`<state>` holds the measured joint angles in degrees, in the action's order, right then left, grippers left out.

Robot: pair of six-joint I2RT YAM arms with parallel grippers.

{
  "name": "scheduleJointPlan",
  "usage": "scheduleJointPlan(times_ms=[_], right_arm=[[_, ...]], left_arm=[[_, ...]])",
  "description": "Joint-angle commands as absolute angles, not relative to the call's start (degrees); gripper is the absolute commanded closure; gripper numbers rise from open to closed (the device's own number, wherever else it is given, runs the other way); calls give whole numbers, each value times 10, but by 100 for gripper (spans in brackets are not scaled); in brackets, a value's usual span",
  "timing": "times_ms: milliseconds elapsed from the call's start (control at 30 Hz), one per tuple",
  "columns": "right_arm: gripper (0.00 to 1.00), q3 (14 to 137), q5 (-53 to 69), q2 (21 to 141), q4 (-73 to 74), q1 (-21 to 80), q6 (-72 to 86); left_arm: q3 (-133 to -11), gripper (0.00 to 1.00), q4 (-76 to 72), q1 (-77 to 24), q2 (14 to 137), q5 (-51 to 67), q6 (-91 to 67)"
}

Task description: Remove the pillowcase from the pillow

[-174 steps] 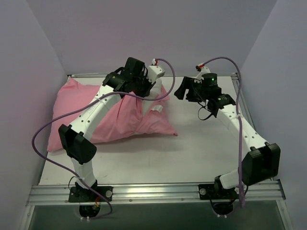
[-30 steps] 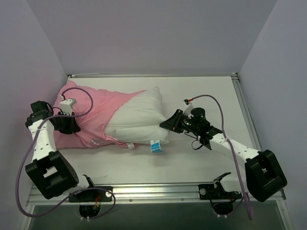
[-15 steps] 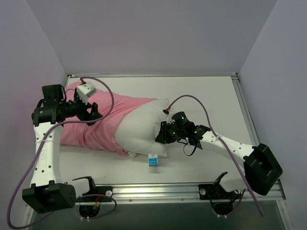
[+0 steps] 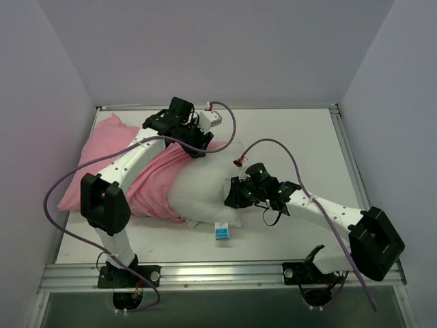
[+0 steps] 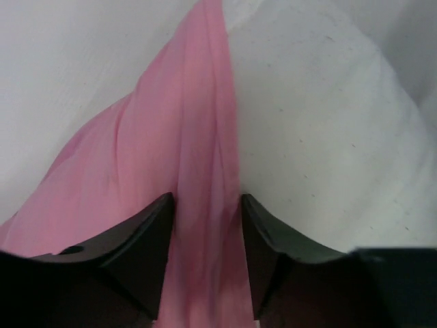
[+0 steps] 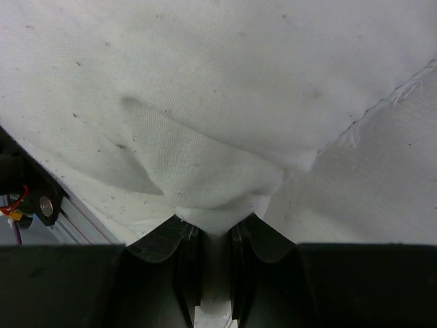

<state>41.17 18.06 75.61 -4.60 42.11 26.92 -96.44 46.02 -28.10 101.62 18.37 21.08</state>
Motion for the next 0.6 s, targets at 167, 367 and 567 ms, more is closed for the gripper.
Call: scheduleJointPlan(times_ms=[167,367,567], right_arm=[[100,384,153,729,18,425,271],[100,365,161,732,35,425,294],[100,310,165,692,41,425,345]], left_arm=[[-1049,79,436,-273,1086,103,172],[-1118,85,416,-242,1138,19,139],[-1171,98,419,-130,1211,-81,170]])
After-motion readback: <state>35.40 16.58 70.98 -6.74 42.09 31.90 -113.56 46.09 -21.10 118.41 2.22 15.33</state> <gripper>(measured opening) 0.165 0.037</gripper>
